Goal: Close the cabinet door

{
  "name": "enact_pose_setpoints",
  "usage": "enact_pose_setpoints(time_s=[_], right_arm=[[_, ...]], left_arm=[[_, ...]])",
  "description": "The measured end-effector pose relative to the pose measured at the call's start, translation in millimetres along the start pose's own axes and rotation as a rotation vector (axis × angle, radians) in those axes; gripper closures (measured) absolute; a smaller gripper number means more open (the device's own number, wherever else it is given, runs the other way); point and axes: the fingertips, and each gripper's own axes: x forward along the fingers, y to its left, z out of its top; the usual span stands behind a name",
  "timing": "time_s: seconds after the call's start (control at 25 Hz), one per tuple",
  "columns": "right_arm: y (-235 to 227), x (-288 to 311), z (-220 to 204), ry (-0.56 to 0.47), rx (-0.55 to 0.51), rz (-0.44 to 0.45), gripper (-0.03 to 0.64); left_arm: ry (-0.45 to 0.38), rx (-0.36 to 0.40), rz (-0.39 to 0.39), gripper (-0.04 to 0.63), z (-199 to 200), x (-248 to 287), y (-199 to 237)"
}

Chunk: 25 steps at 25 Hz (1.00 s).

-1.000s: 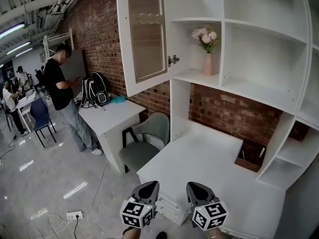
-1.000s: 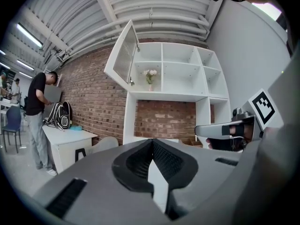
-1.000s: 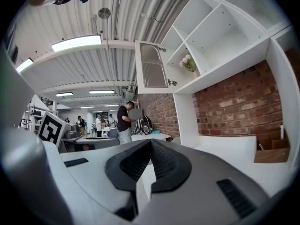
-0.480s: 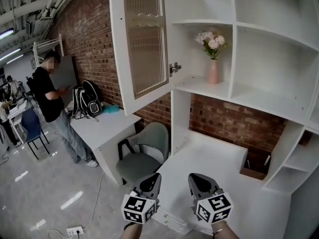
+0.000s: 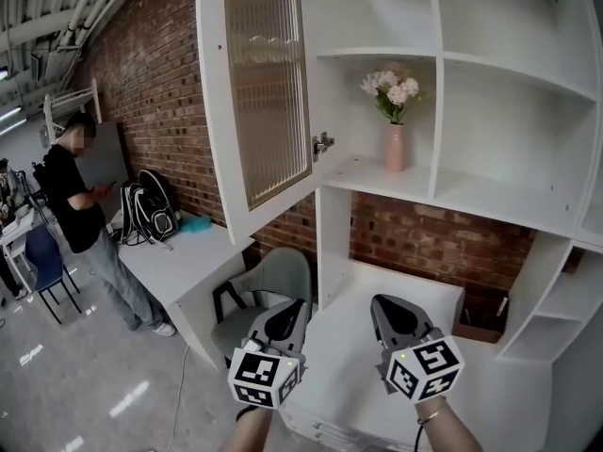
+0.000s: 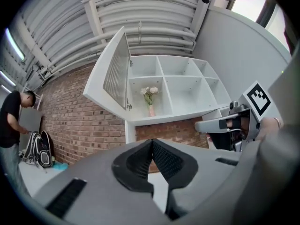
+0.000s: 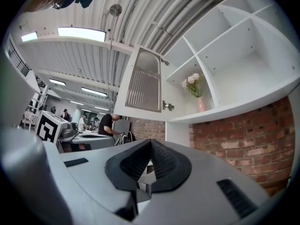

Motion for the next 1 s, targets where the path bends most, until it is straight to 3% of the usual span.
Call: enact_pose_setpoints(time_s=[0.16,0.44,0.64,1.0], right_arm=[[-8,17,29,-0.041,-0.052,-0.003,0.617],[1,49,95,-0.124,-0.068,0.090,0.617],[10,69,149,-0.192,-0.151,0.134,0.617],[18,83,224,-0.303,-0.230,0.168,0.617]], left_arm=[[-0.056,0.041,-0.010,0.585,36,19,7],[-0.173,0.051,-0.009,0.584,121,45,23],[-0.253,0.062,0.001,0.584,186,59,36],[-0.345,0.146,0.057,0.584,269,70,56]])
